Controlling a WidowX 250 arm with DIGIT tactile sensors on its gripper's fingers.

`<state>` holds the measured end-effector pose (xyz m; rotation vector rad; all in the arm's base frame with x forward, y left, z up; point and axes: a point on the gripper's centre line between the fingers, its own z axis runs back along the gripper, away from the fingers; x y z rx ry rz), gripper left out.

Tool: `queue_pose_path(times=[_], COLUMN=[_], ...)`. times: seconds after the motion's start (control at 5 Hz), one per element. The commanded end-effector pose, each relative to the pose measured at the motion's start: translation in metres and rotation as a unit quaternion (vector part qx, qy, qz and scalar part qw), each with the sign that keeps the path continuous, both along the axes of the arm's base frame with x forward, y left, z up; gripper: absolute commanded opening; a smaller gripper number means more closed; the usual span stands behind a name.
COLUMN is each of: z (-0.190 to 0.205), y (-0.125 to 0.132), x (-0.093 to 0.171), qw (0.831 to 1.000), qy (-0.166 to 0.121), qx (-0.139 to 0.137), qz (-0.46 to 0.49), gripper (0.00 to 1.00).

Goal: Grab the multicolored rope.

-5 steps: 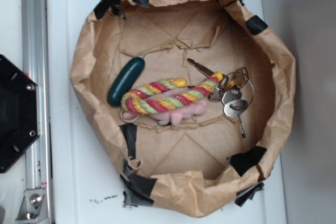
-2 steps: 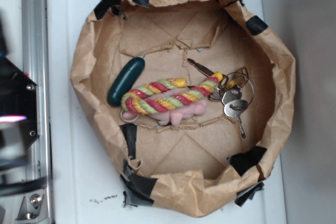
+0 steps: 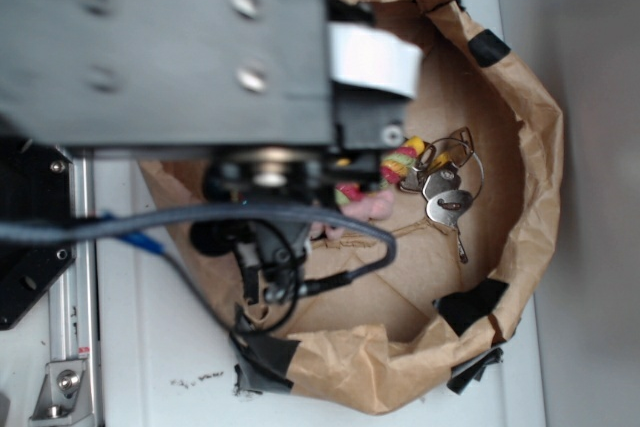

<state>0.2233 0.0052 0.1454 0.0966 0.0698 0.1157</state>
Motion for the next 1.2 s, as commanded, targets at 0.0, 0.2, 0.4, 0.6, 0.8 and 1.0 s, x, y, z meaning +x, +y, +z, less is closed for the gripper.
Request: queue_pose_path(times=[0.0, 0.2, 0.4, 0.6, 0.8, 1.0], z=[-0.085, -0.098, -0.089, -0.087, -0.082, -0.061], y=[-0.016, -0.032, -0.037, -0.033, -0.023, -0.012], x=[-0.016, -0.021, -0.017, -0.001, 0.018, 0.038], qw=[0.999, 0.997, 0.994, 0.994, 0.992, 0.990], qy=[-0.022, -0.052, -0.077, -0.087, -0.104, -0.127], qx=[-0.014, -0.053, -0.069, -0.061, -0.048, -0.051], qz=[-0.028, -0.024, -0.027, -0.036, -0.047, -0.036], gripper=[1.00, 0.00, 0.00, 0.00, 0.00, 0.00])
